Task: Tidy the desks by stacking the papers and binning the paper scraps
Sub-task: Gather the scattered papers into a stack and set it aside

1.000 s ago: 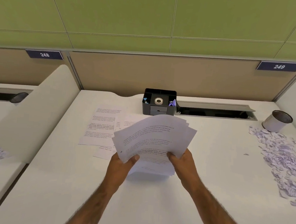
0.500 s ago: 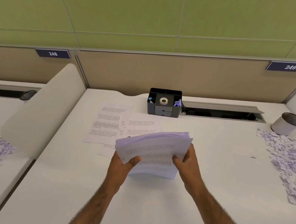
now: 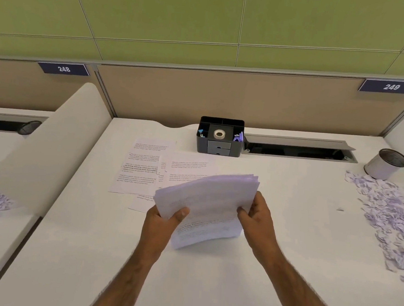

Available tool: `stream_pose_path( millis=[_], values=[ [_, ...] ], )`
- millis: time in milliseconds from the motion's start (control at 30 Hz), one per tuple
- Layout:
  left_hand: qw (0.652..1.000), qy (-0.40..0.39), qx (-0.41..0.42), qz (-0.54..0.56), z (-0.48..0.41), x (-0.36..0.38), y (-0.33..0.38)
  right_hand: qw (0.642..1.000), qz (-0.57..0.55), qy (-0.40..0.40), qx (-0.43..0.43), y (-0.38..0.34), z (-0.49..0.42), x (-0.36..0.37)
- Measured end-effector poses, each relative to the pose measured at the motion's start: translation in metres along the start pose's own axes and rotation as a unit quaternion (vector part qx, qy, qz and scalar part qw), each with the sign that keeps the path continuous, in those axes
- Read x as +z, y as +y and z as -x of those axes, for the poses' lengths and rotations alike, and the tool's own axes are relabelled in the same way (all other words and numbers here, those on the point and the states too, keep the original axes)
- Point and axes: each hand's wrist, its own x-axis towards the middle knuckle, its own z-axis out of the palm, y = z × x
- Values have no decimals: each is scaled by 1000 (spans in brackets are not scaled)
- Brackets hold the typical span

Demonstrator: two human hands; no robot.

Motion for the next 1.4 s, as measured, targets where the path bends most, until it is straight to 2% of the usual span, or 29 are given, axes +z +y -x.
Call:
stream_pose_path(
  millis=[167,333,433,633,767,900,1133,1267,1300,1400],
  values=[
    [999,-19,-35,-4,9,2,-8,998,19,-32,44,10,8,-7],
    [1000,-14,-10,6,17,8,-7,999,13,-4,31,7,11,-8],
    [999,-28,-1,37,24,12,-9,999,12,-21,39,11,16,-11],
    [999,-19,0,29,29,20,-21,998,28,-28,53,27,23,-13],
    [1000,-10,-17,-4,29,21,-31,996,48,-45,57,38,25,-14],
    [997,13,-71,-28,13,20,-24,996,52,-43,62,49,17,-14],
    [994,-15,-68,-81,-42,-16,-11,994,-20,-51,97,49,2,12],
    [989,70,-76,-103,-83,-44,-21,987,-81,-34,132,50,-11,17],
    [980,99,-77,-152,-95,-56,-27,986,-85,-28,140,50,-13,16],
    [923,168,-98,-331,-129,-102,-50,985,-77,-4,157,54,-18,14]
  ],
)
